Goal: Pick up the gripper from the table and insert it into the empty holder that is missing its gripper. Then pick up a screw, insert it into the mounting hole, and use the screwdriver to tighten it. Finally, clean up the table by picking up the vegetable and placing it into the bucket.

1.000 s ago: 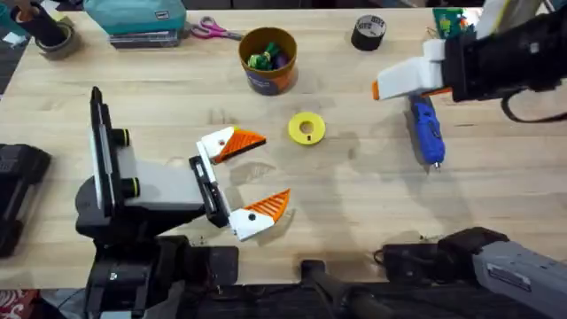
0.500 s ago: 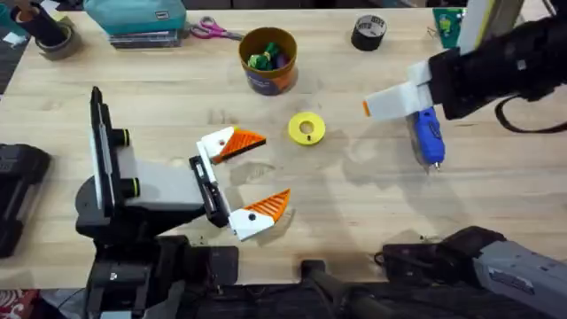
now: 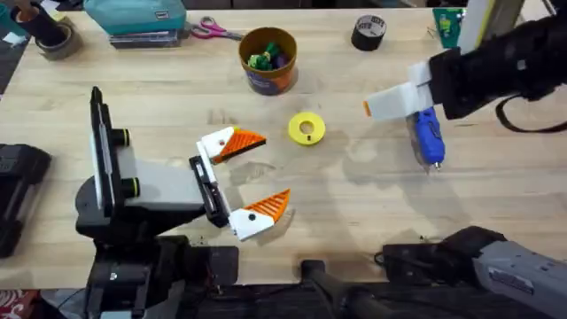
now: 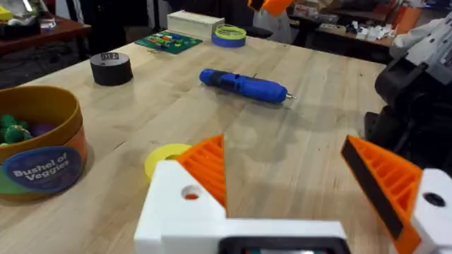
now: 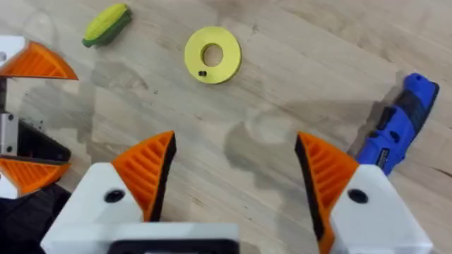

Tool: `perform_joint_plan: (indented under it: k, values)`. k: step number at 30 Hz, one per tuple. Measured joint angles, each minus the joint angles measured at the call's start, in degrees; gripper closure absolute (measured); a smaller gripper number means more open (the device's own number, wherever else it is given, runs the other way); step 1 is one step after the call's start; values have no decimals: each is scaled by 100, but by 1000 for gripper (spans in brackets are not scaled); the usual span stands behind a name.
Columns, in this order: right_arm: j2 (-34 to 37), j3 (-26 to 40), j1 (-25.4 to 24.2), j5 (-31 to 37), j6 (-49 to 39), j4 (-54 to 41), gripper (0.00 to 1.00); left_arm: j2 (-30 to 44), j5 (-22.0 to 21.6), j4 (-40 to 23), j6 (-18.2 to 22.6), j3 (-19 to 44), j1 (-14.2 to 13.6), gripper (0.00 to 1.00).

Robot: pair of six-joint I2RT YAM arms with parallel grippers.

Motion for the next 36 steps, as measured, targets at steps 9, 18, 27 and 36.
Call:
perform_joint_plan:
  k: [9, 18, 27, 36]
  values:
    - [118, 0, 0, 0, 0, 18, 4, 0, 0, 0, 0, 0, 0, 15]
    - [265, -7, 38, 0, 33, 150, 4, 0, 0, 0, 0, -1, 0, 15]
    - [262, -824, 416, -1, 114, 823, 4, -1, 0, 0, 2, -1, 0, 16]
    - [733, -1303, 812, 0, 110, 1517, 4, 0, 0, 0, 11, -1, 0, 15]
